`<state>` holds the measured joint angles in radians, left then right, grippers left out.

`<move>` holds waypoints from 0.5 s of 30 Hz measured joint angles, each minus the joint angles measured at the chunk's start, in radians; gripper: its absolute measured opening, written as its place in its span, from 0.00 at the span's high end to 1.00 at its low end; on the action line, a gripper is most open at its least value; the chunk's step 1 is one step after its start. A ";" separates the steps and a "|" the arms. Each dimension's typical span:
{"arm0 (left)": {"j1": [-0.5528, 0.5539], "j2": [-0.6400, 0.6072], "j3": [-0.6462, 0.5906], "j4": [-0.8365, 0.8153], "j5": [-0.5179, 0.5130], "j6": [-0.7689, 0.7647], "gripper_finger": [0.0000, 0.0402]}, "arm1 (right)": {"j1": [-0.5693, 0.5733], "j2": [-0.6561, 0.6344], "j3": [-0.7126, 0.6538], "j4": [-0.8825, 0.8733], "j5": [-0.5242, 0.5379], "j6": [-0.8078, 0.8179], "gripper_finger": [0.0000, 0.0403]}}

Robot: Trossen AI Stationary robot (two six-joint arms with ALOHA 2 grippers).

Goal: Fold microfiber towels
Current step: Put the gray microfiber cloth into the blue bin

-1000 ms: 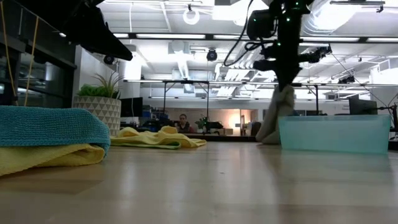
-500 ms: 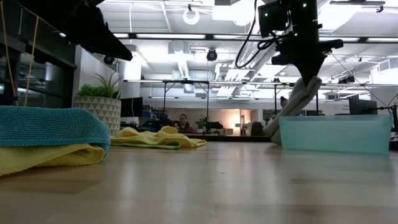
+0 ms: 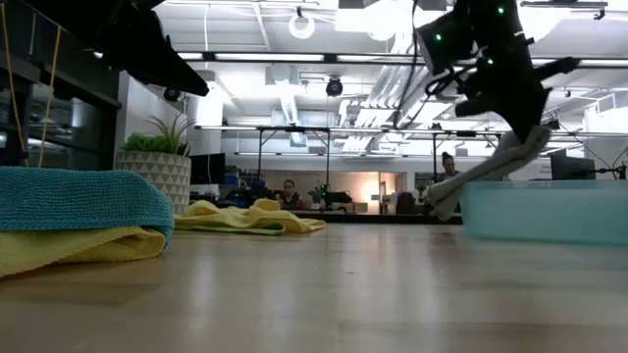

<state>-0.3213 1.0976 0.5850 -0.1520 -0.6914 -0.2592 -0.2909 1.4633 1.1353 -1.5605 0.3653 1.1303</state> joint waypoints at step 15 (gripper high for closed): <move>0.000 0.000 0.000 0.007 0.000 0.000 0.68 | -0.021 -0.012 -0.251 0.062 0.025 0.067 1.00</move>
<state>-0.3214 1.0977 0.5850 -0.1449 -0.6912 -0.2588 -0.3123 1.4509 0.8842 -1.4980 0.3905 1.1973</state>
